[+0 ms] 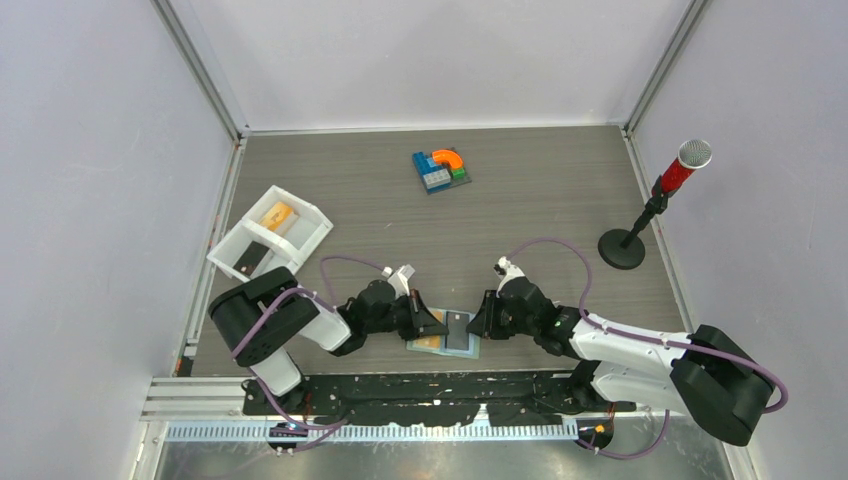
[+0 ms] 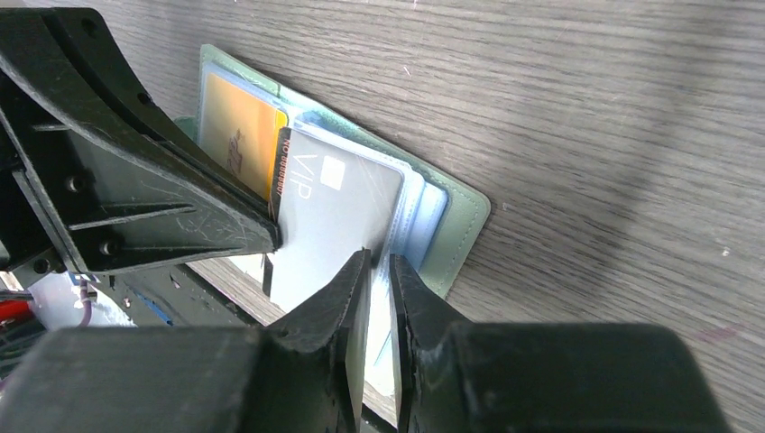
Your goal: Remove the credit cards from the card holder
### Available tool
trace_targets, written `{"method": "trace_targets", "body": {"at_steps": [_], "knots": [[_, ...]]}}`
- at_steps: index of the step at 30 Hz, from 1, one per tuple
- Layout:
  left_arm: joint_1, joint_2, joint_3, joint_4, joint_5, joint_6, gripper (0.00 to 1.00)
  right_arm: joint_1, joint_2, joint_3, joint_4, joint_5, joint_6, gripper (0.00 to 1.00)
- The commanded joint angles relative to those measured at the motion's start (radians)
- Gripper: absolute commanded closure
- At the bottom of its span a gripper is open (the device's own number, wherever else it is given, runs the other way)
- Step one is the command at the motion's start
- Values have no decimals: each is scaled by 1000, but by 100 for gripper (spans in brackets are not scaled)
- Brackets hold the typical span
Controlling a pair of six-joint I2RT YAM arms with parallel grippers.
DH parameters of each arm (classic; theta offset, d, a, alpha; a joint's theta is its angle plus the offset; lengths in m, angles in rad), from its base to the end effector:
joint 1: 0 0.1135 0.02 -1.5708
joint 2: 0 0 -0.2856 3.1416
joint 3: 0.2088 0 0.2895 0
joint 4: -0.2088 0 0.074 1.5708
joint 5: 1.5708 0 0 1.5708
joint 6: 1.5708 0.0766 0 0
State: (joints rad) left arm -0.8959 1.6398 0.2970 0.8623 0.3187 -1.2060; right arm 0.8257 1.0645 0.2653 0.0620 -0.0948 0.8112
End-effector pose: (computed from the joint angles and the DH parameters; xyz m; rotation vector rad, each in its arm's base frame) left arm 0.1639 -0.2432 0.0683 -0.1421 2.4512 -1.4813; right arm 0.1528 0.1763 0.1011 -0.0704 2.4932 0.8869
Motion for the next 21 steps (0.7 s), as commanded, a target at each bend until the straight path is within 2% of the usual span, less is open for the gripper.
{"method": "trace_targets", "body": {"at_steps": [1,6,16,21], "knots": [[20,4,-33,123,5,-14,100,-12,2,-3,-54,40,-22,79],[23,-32,-38,68,1,7,100,-25,-7,3,-93,48,-31,79],[23,-213,2,-270,-69,120,100,-42,13,14,-98,52,-54,80],[25,-268,7,-351,-88,135,100,-50,36,33,-94,43,-68,81]]}}
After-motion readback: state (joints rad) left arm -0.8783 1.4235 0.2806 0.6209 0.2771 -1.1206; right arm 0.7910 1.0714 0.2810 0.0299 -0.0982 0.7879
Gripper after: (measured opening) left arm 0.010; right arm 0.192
